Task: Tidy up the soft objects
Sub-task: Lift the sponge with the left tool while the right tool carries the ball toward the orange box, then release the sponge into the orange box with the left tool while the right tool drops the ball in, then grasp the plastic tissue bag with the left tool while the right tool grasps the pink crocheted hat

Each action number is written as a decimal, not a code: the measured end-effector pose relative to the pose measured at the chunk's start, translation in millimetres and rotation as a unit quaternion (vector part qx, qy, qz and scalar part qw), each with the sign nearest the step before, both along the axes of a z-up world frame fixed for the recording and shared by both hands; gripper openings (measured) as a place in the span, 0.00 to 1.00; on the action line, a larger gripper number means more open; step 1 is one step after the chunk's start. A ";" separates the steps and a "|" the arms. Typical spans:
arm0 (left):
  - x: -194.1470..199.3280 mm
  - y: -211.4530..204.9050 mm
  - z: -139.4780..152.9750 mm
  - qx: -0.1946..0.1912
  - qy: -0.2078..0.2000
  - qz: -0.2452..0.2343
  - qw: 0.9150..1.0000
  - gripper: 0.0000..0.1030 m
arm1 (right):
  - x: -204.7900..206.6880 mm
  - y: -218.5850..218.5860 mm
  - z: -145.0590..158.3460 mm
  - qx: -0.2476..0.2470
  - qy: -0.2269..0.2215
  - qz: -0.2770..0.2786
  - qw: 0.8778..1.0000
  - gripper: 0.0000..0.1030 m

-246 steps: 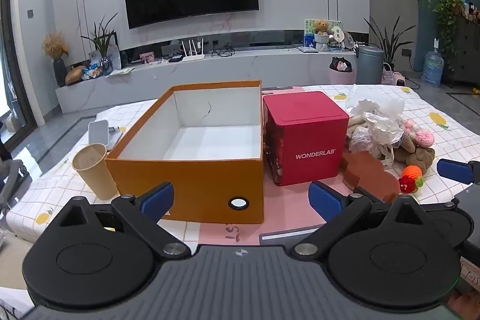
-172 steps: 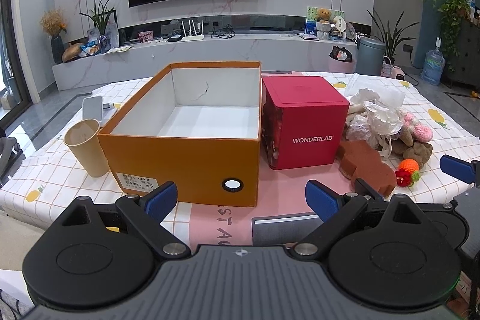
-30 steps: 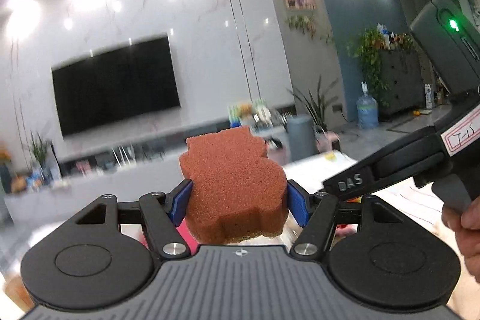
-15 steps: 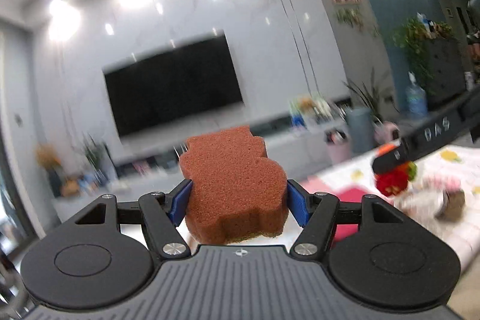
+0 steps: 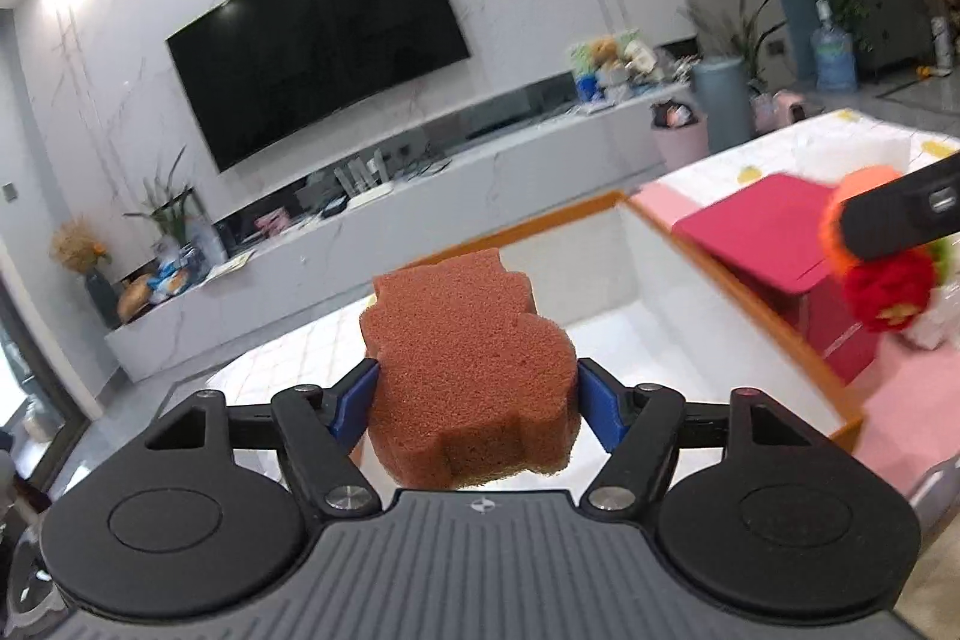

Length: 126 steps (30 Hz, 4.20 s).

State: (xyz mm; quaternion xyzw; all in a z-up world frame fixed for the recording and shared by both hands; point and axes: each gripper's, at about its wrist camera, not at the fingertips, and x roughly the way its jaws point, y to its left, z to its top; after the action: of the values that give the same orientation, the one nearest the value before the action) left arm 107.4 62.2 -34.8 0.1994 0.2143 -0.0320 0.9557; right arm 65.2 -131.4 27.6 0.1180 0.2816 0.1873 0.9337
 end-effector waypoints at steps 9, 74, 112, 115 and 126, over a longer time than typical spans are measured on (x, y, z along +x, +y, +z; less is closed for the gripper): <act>-7.3 23.3 2.2 -0.036 0.056 0.032 0.997 0.91 | 15.2 -13.9 -21.1 0.025 0.035 0.002 0.999 0.40; 1.0 71.7 42.7 -0.131 0.079 0.132 0.979 0.89 | 82.9 95.9 -50.4 -0.127 0.204 0.077 0.968 0.40; -65.5 -40.0 77.4 -0.189 0.087 -0.016 0.978 0.91 | -8.7 -162.7 45.2 -0.208 0.050 -0.092 0.973 0.84; -78.8 -74.6 65.7 -0.183 0.041 -0.074 0.980 0.92 | -12.7 -210.9 29.5 -0.244 0.050 -0.139 0.958 0.84; -71.2 -192.9 -22.9 -0.114 0.036 -0.229 0.966 0.95 | 6.1 -275.1 -21.9 -0.183 0.145 -0.209 0.950 0.83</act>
State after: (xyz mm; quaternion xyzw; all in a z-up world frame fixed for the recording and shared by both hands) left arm 36.2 -130.7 -57.7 0.1315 0.1924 -0.2813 0.9309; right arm 71.2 -406.5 5.7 0.0277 0.4122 -0.0860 0.9066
